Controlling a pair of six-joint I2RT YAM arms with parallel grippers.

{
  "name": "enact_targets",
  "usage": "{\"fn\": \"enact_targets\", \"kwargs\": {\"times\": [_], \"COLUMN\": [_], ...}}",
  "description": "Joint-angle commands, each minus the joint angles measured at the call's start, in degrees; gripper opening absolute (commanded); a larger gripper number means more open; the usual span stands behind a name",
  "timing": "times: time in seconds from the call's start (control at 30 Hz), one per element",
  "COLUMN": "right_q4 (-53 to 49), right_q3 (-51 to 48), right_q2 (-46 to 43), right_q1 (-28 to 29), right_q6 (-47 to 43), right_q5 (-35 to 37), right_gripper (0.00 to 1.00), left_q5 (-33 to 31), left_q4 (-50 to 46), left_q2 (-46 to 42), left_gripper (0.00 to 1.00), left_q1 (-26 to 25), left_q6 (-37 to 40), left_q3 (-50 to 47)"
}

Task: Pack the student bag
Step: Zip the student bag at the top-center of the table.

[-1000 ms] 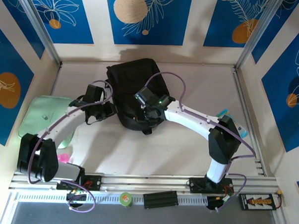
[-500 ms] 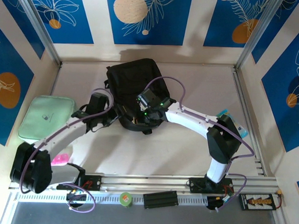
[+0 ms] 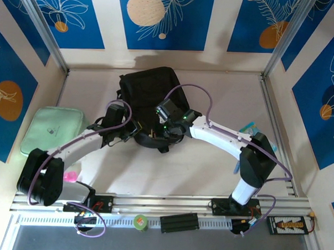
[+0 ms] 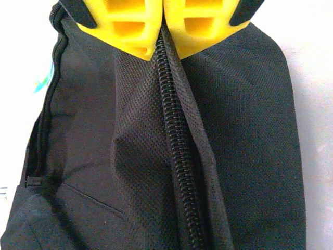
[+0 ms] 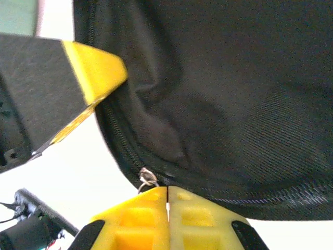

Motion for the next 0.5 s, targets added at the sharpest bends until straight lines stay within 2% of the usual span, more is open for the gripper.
{"fn": "enact_targets", "kwargs": {"times": [0.0,0.13,0.47], "right_q4": [-11.8,-15.1,-16.8], "right_q3": [1.0,1.0,3.0], "right_q2": [-3.6,-3.7,-2.7], "right_q1": [0.6,-0.1,-2.8], "right_q6": [4.3,6.4,5.3], "right_q5": [8.3,13.5,18.4], "right_gripper": [0.0,0.0,0.0], "left_q5": [-6.6,-8.5,-9.8], "left_q4": [-1.8,-2.6,-3.8], "left_q2": [0.4,0.4,0.6], "left_gripper": [0.0,0.0,0.0], "left_q1": [0.6,0.6,0.8], "left_q6": [0.0,-0.4,0.8], "left_q3": [0.3,-0.3,-0.4]}}
